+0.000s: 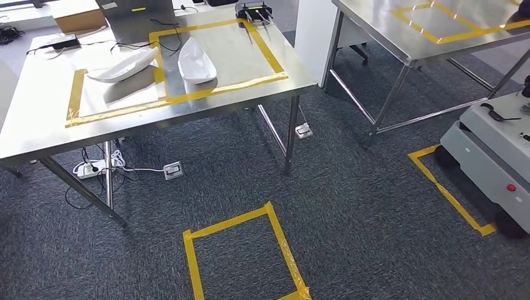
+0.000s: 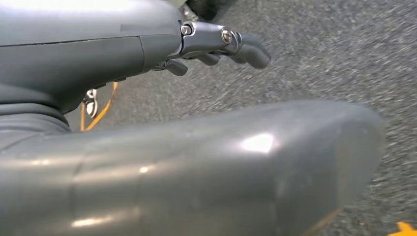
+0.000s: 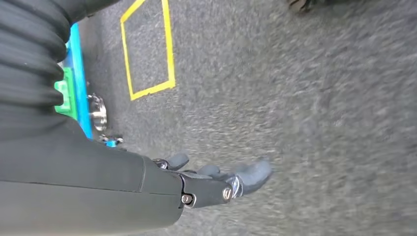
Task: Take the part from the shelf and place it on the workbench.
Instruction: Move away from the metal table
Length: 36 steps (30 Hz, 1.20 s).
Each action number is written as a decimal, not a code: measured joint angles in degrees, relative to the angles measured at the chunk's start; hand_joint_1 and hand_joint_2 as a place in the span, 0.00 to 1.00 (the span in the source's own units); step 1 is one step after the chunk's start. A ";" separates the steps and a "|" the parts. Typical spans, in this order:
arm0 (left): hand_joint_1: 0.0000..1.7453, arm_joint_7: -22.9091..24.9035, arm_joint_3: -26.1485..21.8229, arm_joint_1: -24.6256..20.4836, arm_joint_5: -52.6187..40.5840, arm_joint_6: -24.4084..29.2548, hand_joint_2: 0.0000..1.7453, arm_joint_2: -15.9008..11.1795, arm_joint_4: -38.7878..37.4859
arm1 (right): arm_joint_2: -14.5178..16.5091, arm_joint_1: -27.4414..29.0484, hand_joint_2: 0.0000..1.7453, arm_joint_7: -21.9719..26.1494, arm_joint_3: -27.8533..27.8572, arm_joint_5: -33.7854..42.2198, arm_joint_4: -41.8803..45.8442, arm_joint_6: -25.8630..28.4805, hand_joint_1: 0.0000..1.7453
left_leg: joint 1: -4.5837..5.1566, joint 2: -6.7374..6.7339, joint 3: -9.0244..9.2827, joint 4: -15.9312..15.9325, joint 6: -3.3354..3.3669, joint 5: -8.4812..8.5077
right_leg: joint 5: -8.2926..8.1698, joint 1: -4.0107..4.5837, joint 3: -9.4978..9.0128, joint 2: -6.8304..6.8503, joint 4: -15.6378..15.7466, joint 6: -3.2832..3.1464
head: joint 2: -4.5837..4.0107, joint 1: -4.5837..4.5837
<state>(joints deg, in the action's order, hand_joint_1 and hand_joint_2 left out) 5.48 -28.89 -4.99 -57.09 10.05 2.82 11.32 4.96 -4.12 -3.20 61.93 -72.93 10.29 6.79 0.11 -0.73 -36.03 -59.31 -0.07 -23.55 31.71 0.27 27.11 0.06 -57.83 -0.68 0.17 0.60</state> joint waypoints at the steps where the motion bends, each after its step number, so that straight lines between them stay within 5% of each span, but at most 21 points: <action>1: 0.00 0.17 0.00 0.23 0.23 0.11 0.00 -0.13 -0.04 | 0.16 0.06 1.00 -0.34 0.11 -0.06 -0.02 0.00 0.00 | -0.09 0.00 -0.11 0.15 -0.37 0.45 | -0.56 -0.07 0.42 0.09 0.20 -0.38 | 0.00 -0.02; 3: 0.00 0.21 -0.02 0.72 1.14 0.51 0.00 -0.28 -0.14 | 0.43 0.10 1.00 -0.52 0.21 -0.15 -0.08 -0.24 0.00 | -0.22 0.26 -0.87 -0.62 -1.15 -0.93 | -2.12 -0.35 1.43 0.29 0.78 -1.25 | -0.01 0.02; 7: 0.00 0.29 -0.08 1.10 1.91 1.00 0.00 -0.45 -0.28 | 0.92 0.19 1.00 -0.91 0.73 1.16 -0.11 0.52 0.00 | -0.63 0.58 -3.05 -11.48 -2.50 -10.61 | -5.04 -0.56 4.78 0.54 0.84 -1.73 | 0.00 0.10; 9: 0.00 0.46 -0.09 1.35 1.66 1.06 0.00 -0.43 -0.33 | 1.15 0.20 1.00 -1.65 1.21 1.40 -0.11 0.96 0.00 | -0.85 0.57 -1.84 -14.16 -2.86 -10.24 | -6.27 -0.65 6.80 0.68 0.37 -1.48 | -0.01 0.10; 11: 0.00 0.49 -0.09 1.63 1.72 1.24 0.00 -0.41 -0.36 | 1.33 0.18 1.00 -1.91 1.37 0.80 -0.11 0.99 0.00 | -1.08 0.57 2.70 -9.79 -3.04 -7.52 | -7.33 -0.82 8.65 0.72 -0.31 -1.01 | 0.00 0.10; 13: 0.00 0.44 -0.10 1.63 1.88 1.38 0.00 -0.26 -0.33 | 1.47 0.13 1.00 -1.39 1.38 0.59 -0.10 1.58 0.00 | -0.96 0.72 7.86 -2.40 -2.79 -7.63 | -8.34 -0.84 9.92 0.72 -0.90 -0.28 | 0.00 -0.01; 15: 0.00 0.44 -0.11 1.62 1.74 1.40 0.00 0.03 -0.32 | 1.58 0.07 1.00 -0.76 1.50 0.91 -0.09 2.54 0.00 | -0.62 0.91 9.43 1.16 -1.84 -8.81 | -9.38 -0.80 10.36 0.70 -0.97 0.50 | 0.00 -0.35; 17: 0.00 0.51 -0.11 1.72 1.48 1.40 0.00 0.36 -0.37 | 1.68 0.16 1.00 -0.40 1.61 0.88 -0.10 2.94 0.00 | -0.54 0.81 8.44 1.24 -0.49 -7.95 | -10.01 -0.98 10.59 0.60 -0.82 1.29 | 0.00 -0.65; 19: 0.00 0.55 -0.11 1.63 1.34 1.40 0.00 0.66 -0.39 | 1.81 0.30 1.00 -0.12 1.63 0.40 -0.11 2.85 0.00 | -0.59 0.57 7.12 1.25 0.68 -6.61 | -6.95 -1.17 11.68 0.43 -3.07 1.91 | 0.00 -0.81; 22: 0.00 0.56 -0.14 1.34 1.30 1.33 0.00 0.87 -0.34 | 1.97 0.19 1.00 0.62 1.62 0.01 -0.11 2.84 0.00 | -0.45 0.42 4.65 1.14 1.32 -4.59 | 1.69 -1.18 13.96 0.27 -13.09 2.18 | -0.01 -0.98; 23: 0.00 0.59 -0.15 1.22 1.22 1.23 0.00 0.90 -0.34 | 1.97 0.13 1.00 0.80 1.62 0.19 -0.11 2.96 0.00 | -0.35 0.40 3.80 1.03 1.34 -3.87 | 2.66 -1.15 14.02 0.24 -15.89 2.15 | -0.01 -1.00; 25: 0.00 0.85 -0.15 0.99 0.97 0.98 0.00 0.94 -0.34 | 1.97 0.08 1.00 0.92 1.63 0.45 -0.11 3.13 0.00 | -0.19 0.39 2.08 0.72 1.25 -2.55 | 0.85 -1.01 11.66 0.22 -16.53 1.82 | -0.01 -1.04; 27: 0.00 1.21 -0.15 0.80 0.75 0.86 0.00 1.08 -0.32 | 1.96 -0.01 1.00 0.74 1.61 -0.06 -0.10 2.94 0.00 | -0.13 0.40 0.62 0.37 0.99 -1.48 | -1.39 -0.68 5.88 0.14 -9.84 1.02 | 0.00 -1.06; 29: 0.00 1.45 -0.15 0.55 0.64 0.86 0.00 1.29 -0.28 | 1.97 -0.15 1.00 0.63 1.54 -0.81 -0.10 2.73 0.00 | -0.15 0.33 -0.14 0.24 0.46 -0.49 | -0.82 -0.15 0.84 0.07 -2.20 0.20 | -0.01 -1.15; 30: 0.00 1.52 -0.15 0.39 0.60 0.85 0.00 1.36 -0.26 | 1.97 -0.20 1.00 0.64 1.51 -0.95 -0.09 2.75 0.00 | -0.23 0.29 -0.28 0.33 0.11 0.02 | -0.25 0.11 -0.05 0.05 -0.27 -0.10 | -0.01 -1.25; 33: 0.00 1.87 -0.15 0.14 0.21 0.56 0.00 1.32 -0.28 | 2.02 -0.22 1.00 0.57 1.49 -0.12 -0.10 2.87 0.00 | -0.43 0.35 -0.74 0.61 -1.06 0.67 | -1.62 0.08 0.64 0.23 1.05 -1.04 | 0.00 -1.43; 36: 0.00 2.32 -0.15 0.13 -0.16 0.21 0.00 1.25 -0.30 | 2.04 -0.24 1.00 -0.49 1.55 0.74 -0.11 1.33 0.00 | -0.60 0.61 -2.61 -5.40 -2.14 -6.10 | -3.71 -0.31 2.42 0.50 1.52 -2.01 | 0.00 -1.37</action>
<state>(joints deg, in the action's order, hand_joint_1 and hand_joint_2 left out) 7.80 -29.05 -4.86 -57.25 10.27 4.07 11.02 7.00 -4.37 -3.69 63.48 -72.19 10.19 8.12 -0.49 -0.12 -38.64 -64.71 -2.21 -29.65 28.00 -0.03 29.52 0.57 -56.31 -2.69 0.17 -0.77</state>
